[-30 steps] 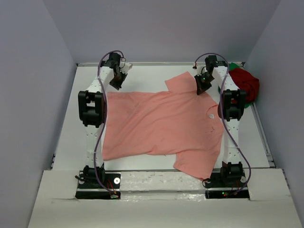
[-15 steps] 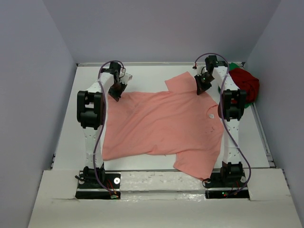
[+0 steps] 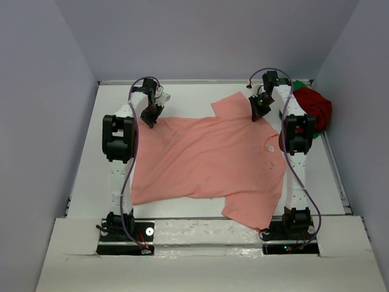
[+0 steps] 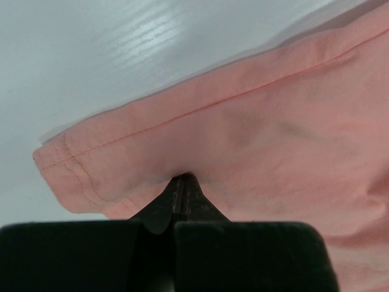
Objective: Fold and stack the t-shirts
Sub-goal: Flatten out the tshirt
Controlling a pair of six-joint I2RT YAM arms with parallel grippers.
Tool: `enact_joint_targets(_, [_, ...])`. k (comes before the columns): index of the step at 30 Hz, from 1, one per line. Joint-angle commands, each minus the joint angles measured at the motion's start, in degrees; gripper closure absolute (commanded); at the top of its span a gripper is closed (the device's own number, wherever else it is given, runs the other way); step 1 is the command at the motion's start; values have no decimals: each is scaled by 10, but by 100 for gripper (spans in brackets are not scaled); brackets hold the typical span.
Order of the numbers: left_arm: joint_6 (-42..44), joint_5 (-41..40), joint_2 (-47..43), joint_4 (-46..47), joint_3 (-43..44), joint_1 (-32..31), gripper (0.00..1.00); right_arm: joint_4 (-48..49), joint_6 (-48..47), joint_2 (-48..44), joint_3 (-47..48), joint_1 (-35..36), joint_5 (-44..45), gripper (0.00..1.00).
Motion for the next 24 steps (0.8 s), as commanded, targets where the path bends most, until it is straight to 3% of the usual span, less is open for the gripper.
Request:
enact_joint_targets(1, [-4,-19,49,-3,29,-2,100,19,-11,3,-2,4,24,100])
enact_joint_targets(11, [-15,-122,122,-19,172,-4,100,114,-1,2,-3,4,72,100])
enact_joint_targets(24, [-32,-220,109,51,185,-24,100,245,-25,47,88,4,116,100])
